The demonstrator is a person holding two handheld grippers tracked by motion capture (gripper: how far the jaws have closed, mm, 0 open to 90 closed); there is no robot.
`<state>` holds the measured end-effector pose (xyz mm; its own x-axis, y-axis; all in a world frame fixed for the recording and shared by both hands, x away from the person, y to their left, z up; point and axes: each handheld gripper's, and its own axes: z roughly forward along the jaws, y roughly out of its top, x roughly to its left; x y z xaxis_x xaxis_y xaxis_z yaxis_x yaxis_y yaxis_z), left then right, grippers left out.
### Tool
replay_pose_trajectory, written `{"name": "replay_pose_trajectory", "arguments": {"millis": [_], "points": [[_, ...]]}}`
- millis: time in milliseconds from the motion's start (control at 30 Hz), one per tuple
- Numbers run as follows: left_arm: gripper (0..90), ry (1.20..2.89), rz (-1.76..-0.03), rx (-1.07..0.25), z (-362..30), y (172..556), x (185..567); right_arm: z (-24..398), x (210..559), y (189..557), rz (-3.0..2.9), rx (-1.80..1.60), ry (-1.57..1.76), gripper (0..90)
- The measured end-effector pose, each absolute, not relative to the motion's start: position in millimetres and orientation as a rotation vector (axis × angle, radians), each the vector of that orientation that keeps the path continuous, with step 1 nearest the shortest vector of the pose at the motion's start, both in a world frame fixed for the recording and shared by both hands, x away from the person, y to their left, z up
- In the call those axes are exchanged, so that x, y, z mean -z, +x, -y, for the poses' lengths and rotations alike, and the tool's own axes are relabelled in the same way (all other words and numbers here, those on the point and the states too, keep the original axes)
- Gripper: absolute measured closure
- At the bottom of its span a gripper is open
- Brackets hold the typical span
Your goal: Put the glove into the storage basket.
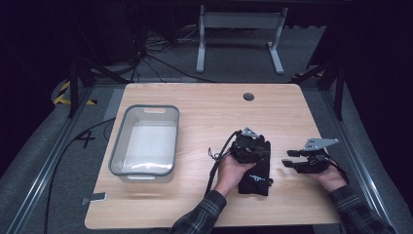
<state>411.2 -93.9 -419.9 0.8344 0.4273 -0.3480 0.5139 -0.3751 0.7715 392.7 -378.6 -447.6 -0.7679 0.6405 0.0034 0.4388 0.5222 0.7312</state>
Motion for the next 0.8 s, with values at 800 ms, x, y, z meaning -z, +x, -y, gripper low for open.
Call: {"name": "replay_pose_trajectory", "arguments": {"millis": [800], "points": [[89.8, 2.273, -0.495, 0.169, 126.1, 367.4, 444.7, 393.4, 466.3, 397.0, -2.43, -1.037, 0.973, 13.7]]}}
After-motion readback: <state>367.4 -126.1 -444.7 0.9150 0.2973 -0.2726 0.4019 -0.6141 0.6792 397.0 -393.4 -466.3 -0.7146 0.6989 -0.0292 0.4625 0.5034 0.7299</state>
